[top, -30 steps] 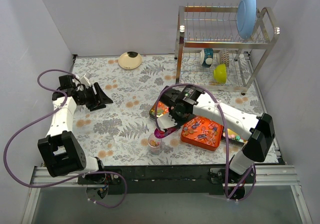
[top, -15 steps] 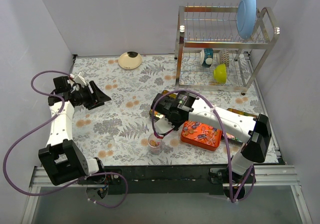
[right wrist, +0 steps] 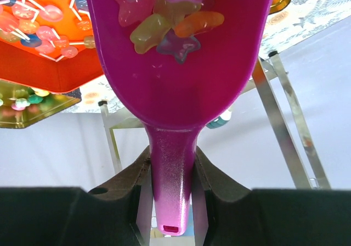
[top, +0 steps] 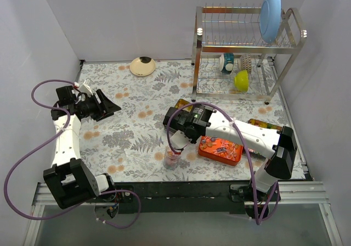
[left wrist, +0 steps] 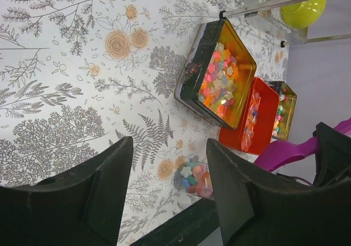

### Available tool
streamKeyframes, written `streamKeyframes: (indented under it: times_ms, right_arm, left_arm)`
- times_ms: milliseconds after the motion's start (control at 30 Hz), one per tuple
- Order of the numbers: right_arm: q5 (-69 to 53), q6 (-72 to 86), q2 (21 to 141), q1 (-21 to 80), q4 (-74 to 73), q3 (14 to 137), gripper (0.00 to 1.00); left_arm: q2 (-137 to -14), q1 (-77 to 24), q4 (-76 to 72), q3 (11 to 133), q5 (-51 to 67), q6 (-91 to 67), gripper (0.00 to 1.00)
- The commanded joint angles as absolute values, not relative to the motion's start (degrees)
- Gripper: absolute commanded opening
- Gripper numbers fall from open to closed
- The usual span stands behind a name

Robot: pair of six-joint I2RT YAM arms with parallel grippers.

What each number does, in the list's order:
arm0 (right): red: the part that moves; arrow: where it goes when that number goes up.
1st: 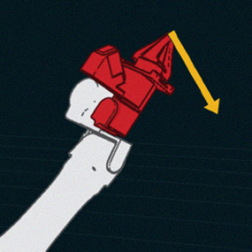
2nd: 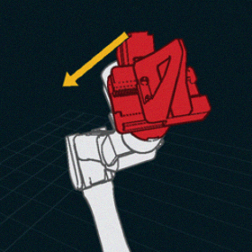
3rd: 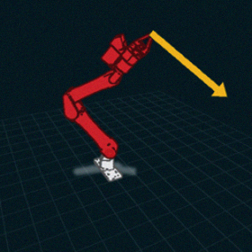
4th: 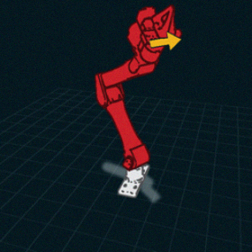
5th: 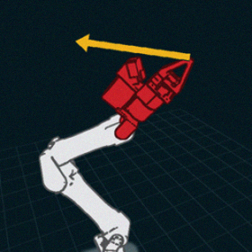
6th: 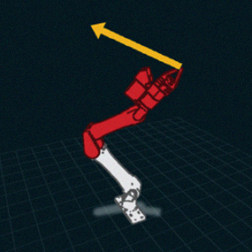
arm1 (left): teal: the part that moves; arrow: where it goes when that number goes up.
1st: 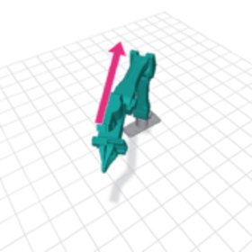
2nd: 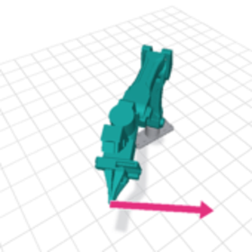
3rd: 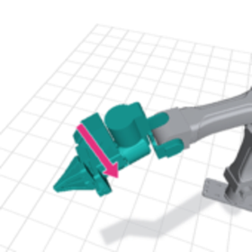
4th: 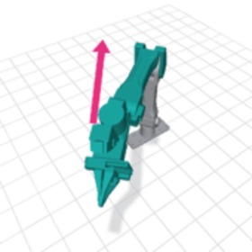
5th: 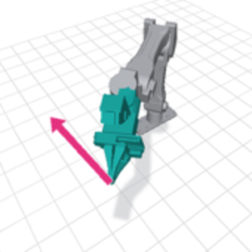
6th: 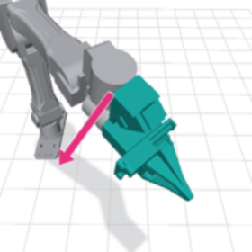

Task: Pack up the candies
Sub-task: Place the fake candies in the packing bottle.

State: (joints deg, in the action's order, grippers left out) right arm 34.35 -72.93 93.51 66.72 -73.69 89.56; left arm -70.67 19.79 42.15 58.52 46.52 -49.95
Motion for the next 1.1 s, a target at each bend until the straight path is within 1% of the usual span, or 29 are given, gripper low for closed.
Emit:
streamKeyframes:
  times_ms: [0, 567, 733, 933, 1033, 1067]
  right_arm:
    - [39.11, -75.67, 91.85, 68.20, -74.97, 89.91, 0.01]
    - [43.42, -78.05, 90.26, 72.07, -74.97, 88.86, 0.01]
    - [43.33, -76.82, 90.53, 72.51, -74.88, 90.43, 0.01]
    - [40.87, -75.41, 89.83, 72.07, -74.97, 92.11, 0.01]
    - [37.72, -72.61, 90.52, 70.24, -74.88, 95.61, 0.01]
    - [34.66, -69.64, 91.22, 69.27, -74.80, 97.54, 0.01]
  left_arm:
    - [-68.20, 20.39, 41.40, 57.92, 48.16, -50.18, 0.56]
    - [-66.01, 21.44, 41.40, 57.57, 49.48, -50.98, 0.56]
    - [-65.30, 21.71, 41.75, 57.48, 49.57, -51.15, 0.56]
    - [-64.60, 21.88, 42.36, 56.69, 49.48, -50.63, 0.56]
    - [-64.16, 21.80, 43.24, 56.51, 49.13, -48.97, 0.56]
    - [-64.07, 21.88, 43.85, 56.60, 48.70, -48.00, 0.56]
